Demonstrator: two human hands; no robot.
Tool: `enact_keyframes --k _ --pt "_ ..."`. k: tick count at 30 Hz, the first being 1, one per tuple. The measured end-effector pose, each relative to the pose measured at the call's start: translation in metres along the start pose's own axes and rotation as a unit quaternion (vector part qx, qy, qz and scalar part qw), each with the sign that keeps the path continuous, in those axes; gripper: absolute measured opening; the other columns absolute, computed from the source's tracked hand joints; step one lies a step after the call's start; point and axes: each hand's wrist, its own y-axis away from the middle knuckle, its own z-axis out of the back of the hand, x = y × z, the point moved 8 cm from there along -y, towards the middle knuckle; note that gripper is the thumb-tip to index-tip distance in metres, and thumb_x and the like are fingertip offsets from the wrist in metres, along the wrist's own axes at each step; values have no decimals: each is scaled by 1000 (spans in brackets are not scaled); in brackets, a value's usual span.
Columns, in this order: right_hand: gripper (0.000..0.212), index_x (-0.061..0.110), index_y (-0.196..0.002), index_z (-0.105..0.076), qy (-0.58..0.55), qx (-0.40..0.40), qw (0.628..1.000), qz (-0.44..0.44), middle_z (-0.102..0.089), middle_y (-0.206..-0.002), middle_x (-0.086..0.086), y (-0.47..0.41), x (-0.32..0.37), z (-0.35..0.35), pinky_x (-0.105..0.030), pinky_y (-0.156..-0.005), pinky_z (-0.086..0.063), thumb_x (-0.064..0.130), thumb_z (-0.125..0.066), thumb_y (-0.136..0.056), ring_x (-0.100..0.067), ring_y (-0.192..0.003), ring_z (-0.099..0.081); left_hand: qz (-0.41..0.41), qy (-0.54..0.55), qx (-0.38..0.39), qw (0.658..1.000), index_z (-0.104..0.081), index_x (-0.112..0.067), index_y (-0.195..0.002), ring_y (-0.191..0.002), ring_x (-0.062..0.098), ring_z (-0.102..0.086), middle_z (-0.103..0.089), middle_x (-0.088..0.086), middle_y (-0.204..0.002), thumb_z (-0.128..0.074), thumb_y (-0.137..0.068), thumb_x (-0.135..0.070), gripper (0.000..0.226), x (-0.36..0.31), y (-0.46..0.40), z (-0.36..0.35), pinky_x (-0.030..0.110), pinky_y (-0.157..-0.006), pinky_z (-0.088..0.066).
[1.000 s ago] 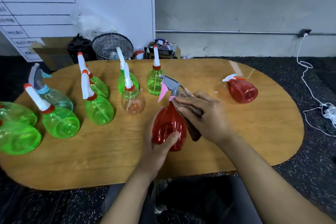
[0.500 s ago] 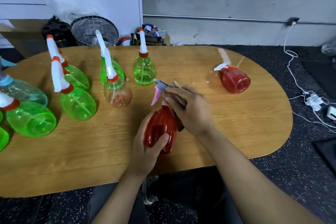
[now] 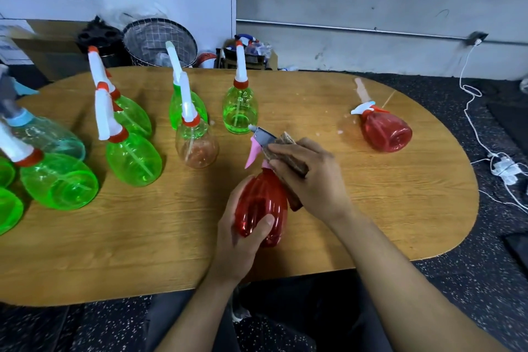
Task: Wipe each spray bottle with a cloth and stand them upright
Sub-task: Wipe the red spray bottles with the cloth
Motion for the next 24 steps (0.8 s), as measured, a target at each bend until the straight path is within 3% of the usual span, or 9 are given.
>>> enact_keyframes --k 5,10,16,20,22,24 --pt "34 27 -125 -75 25 -48 998 -33 -68 -107 9 -8 -5 11 -40 -69 -59 45 -65 -98 -9 -88 -67 9 5 -3 1000 -46 -21 -154 -136 19 -58 -60 -6 -144 -72 -88 -38 73 2 1 0 23 -103 -52" --pt "32 28 -123 -75 18 31 999 38 -63 -105 15 -7 14 -6 -34 -68 -58 44 -65 -98 -2 -85 -62 15 13 -7 1000 -45 -20 -154 -135 19 -58 -61 -7 -142 -73 -88 -38 74 3 1 1 24 -102 -53" --pt "29 29 -123 -75 49 -31 998 9 -67 -107 12 -24 15 1 -37 -65 -58 45 -66 -100 -6 -83 -66 21 -2 -6 1000 -44 -22 -155 -137 19 -57 -59 -5 -145 -76 -87 -40 77 7 2 2 24 -102 -54" --pt "25 32 -119 -76 97 110 983 115 -65 -107 11 -11 34 -26 -35 -67 -57 43 -64 -100 -6 -86 -63 14 -16 -4 1000 -44 -17 -155 -133 29 -60 -62 2 -141 -76 -88 -37 76 7 2 2 44 -104 -57" --pt "25 34 -119 -76 120 109 978 129 -64 -107 11 -14 36 -24 -35 -64 -57 44 -62 -100 -8 -84 -63 14 -27 -4 1000 -45 -18 -155 -135 29 -58 -61 2 -142 -76 -89 -38 76 8 2 2 47 -106 -56" --pt "23 33 -120 -75 118 44 988 90 -65 -107 11 -23 28 -8 -35 -61 -58 41 -67 -99 -9 -80 -65 17 -35 -2 999 -45 -22 -155 -138 24 -56 -58 -2 -146 -76 -88 -40 75 10 2 2 46 -107 -55"
